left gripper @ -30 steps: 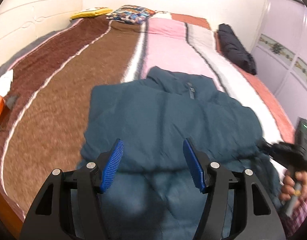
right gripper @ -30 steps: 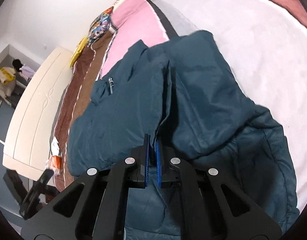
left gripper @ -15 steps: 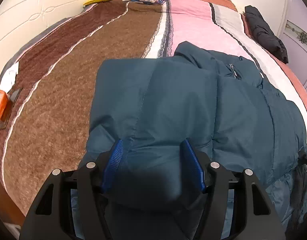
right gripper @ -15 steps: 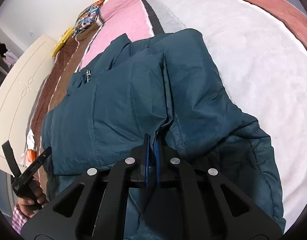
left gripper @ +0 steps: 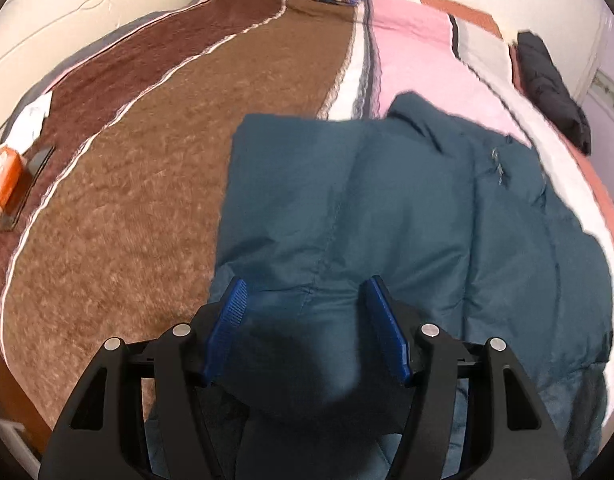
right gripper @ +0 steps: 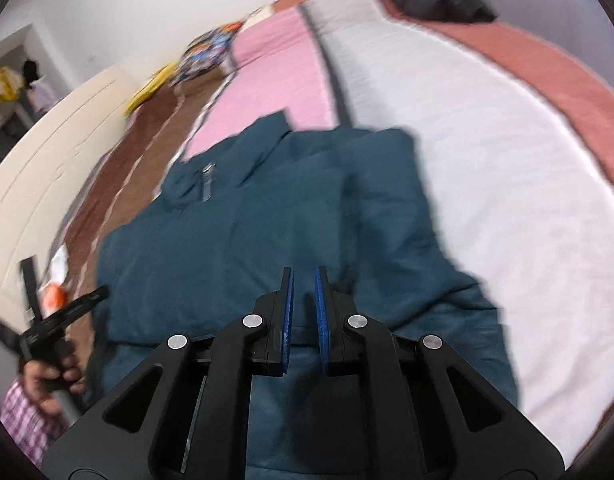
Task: Fold large clothes
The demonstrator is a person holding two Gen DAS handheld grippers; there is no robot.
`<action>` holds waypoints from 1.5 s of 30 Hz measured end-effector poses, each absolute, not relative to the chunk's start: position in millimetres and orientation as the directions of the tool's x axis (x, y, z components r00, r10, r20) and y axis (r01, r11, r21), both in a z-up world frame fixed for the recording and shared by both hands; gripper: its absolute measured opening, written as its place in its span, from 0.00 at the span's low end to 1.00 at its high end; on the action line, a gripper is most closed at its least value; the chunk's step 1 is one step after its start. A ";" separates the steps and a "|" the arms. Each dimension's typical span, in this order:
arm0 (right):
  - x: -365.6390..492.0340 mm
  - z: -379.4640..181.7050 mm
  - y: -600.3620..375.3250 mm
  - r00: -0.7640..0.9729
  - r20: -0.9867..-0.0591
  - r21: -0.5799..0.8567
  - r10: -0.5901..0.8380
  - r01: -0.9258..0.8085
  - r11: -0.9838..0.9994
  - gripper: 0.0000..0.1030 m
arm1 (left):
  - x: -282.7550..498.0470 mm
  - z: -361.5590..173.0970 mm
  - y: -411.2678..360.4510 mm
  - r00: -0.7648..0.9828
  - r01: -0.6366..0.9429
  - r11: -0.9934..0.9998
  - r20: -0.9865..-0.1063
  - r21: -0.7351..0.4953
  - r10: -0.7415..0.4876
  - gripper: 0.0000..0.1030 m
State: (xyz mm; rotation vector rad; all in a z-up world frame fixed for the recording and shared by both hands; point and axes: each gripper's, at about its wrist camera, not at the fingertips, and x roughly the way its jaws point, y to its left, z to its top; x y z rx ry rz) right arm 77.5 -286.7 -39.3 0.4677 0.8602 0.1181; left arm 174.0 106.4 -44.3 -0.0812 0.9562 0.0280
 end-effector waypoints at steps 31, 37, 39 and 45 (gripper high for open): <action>-93.5 -31.8 -336.8 0.487 -0.839 0.331 0.243 0.103 0.938 0.40 | -3.8 -6.2 159.6 0.479 0.039 0.997 -0.875 -0.062 -0.074 0.68; -128.2 -37.4 -352.4 0.449 -0.859 0.342 0.248 0.141 0.929 0.48 | -47.7 -9.6 172.5 0.432 0.031 0.997 -0.898 -0.075 -0.081 0.68; -139.4 -39.5 -359.2 0.441 -0.861 0.352 0.253 0.157 0.923 0.51 | -61.3 -10.2 179.2 0.421 0.023 0.997 -0.903 -0.079 -0.081 0.68; -175.0 -47.8 -379.0 0.430 -0.837 0.453 0.338 0.201 0.868 0.60 | -95.2 -21.6 195.9 0.374 -0.017 0.992 -0.921 -0.125 -0.109 0.69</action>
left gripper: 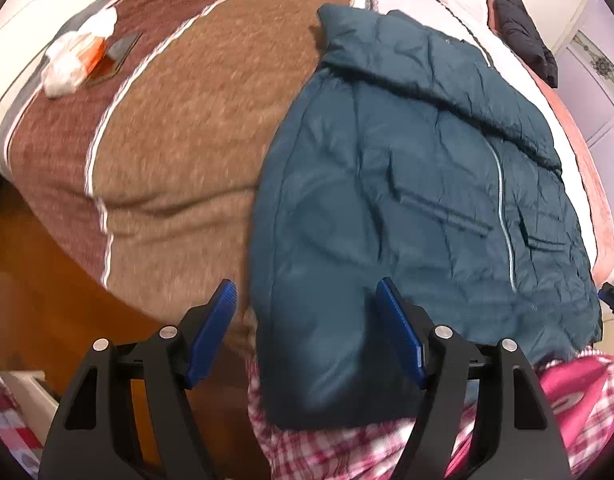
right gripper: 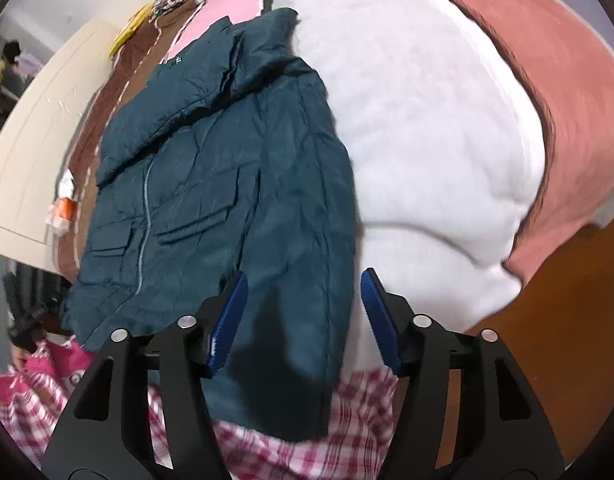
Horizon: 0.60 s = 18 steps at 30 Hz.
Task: Fold large clothes
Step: 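Grasp the jacket hem with both grippers and lift it toward the collar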
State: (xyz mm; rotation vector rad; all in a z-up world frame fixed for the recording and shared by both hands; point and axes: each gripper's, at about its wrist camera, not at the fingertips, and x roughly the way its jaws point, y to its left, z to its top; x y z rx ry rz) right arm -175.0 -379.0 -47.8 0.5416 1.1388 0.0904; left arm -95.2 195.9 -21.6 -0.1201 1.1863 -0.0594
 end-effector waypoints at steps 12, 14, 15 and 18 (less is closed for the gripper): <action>-213.8 -75.3 -398.5 0.415 -0.781 0.600 0.467 0.290 0.745 0.66 | -107.9 -46.2 218.8 0.331 -0.145 0.894 -0.872 -0.424 -0.360 0.69; -216.6 -78.6 -397.0 0.409 -0.759 0.635 0.506 0.292 0.715 0.66 | -108.5 -48.8 217.9 0.327 -0.149 0.877 -0.860 -0.456 -0.391 0.68; -217.3 -79.2 -395.1 0.407 -0.742 0.657 0.533 0.282 0.699 0.66 | -109.0 -49.0 216.0 0.328 -0.144 0.873 -0.855 -0.465 -0.402 0.64; -218.0 -75.8 -386.0 0.402 -0.700 0.702 0.590 0.234 0.673 0.66 | -110.4 -44.7 211.1 0.343 -0.110 0.876 -0.845 -0.470 -0.411 0.50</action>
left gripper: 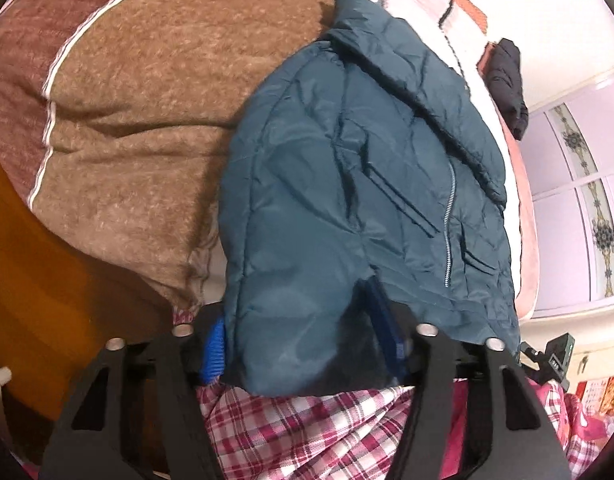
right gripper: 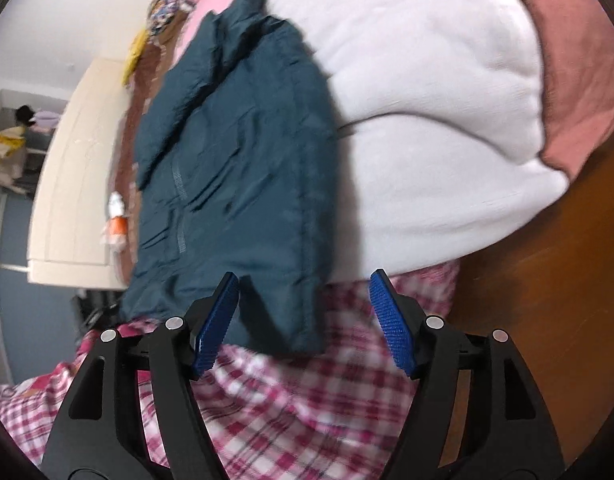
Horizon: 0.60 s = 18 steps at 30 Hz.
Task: Fold large clothes
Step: 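Grasp the jacket hem with both grippers and lift it toward the collar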
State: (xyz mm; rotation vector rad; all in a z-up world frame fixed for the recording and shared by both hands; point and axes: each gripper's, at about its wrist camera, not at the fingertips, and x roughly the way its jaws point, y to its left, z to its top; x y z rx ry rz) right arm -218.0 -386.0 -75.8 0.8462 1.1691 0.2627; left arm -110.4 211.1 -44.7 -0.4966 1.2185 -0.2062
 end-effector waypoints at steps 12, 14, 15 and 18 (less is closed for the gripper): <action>-213.8 -25.5 -373.9 0.498 -0.658 0.682 0.566 0.074 0.728 0.11 | -108.2 -2.0 208.3 0.463 -0.006 0.885 -0.786 -0.465 -0.410 0.10; -207.5 -12.3 -373.6 0.522 -0.643 0.677 0.560 0.046 0.734 0.11 | -104.1 13.9 203.8 0.497 0.021 0.886 -0.764 -0.464 -0.412 0.10; -202.7 -2.3 -373.1 0.540 -0.635 0.670 0.553 0.027 0.742 0.11 | -103.2 20.1 203.3 0.510 0.031 0.885 -0.754 -0.465 -0.414 0.10; -192.0 17.3 -374.0 0.581 -0.608 0.660 0.541 -0.008 0.751 0.10 | -94.8 44.9 199.4 0.560 0.066 0.884 -0.716 -0.462 -0.416 0.10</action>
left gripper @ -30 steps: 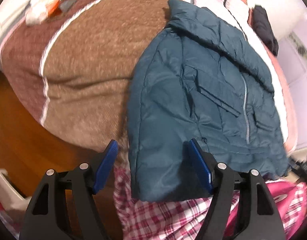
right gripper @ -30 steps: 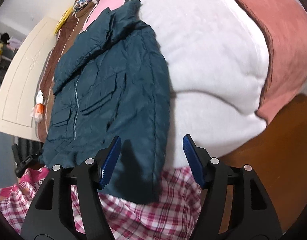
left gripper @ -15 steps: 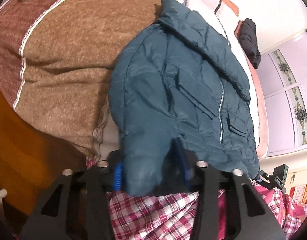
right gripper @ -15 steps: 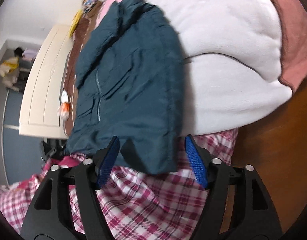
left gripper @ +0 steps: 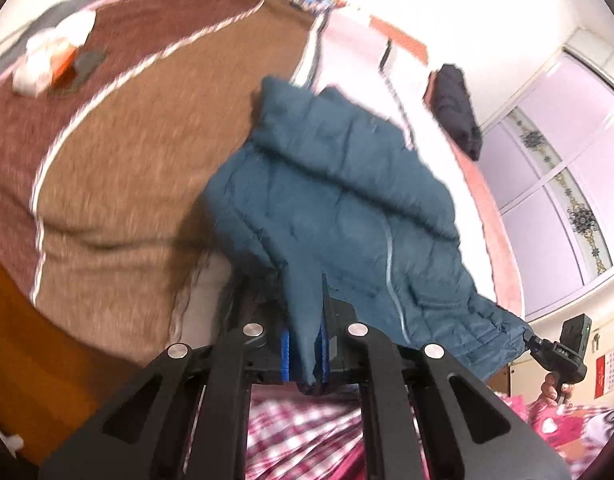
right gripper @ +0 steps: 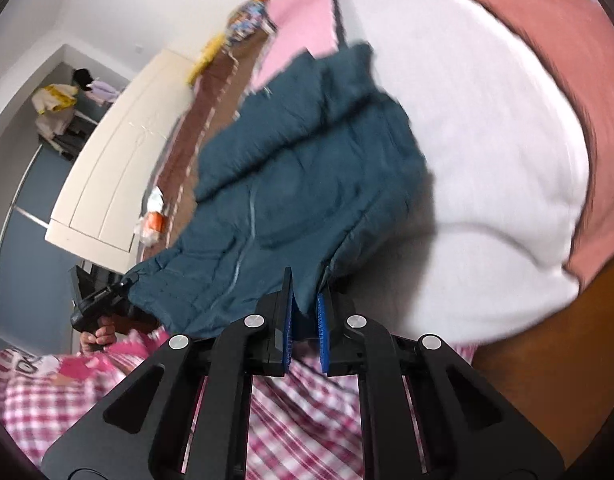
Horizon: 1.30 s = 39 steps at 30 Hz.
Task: Fold large clothes
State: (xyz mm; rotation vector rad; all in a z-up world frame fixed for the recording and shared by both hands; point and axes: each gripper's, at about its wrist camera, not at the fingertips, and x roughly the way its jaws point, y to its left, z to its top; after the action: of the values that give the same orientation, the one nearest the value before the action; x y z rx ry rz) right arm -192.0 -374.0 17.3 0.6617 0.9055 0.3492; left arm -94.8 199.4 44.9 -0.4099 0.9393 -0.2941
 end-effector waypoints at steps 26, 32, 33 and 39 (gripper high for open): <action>171.3 132.7 -409.1 0.748 -0.601 0.476 0.283 0.051 0.878 0.10 | 198.7 157.5 140.0 0.728 0.117 0.944 -0.619 -0.309 -0.294 0.09; 261.4 96.1 -405.5 0.714 -0.666 0.418 0.217 0.116 0.901 0.10 | 280.0 122.5 128.5 0.701 0.056 0.961 -0.675 -0.271 -0.231 0.09; 275.0 87.0 -404.3 0.707 -0.677 0.405 0.205 0.125 0.906 0.10 | 292.1 115.4 127.1 0.696 0.046 0.962 -0.683 -0.268 -0.224 0.09; 344.5 37.5 -394.5 0.666 -0.733 0.328 0.139 0.167 0.930 0.10 | 353.5 69.6 117.8 0.661 0.004 0.975 -0.731 -0.223 -0.170 0.09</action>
State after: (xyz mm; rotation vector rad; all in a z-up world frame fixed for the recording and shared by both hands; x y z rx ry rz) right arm 344.5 -394.5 37.5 0.3880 0.8475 -0.0165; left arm 353.5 117.8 69.6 -0.2102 0.8440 -0.0989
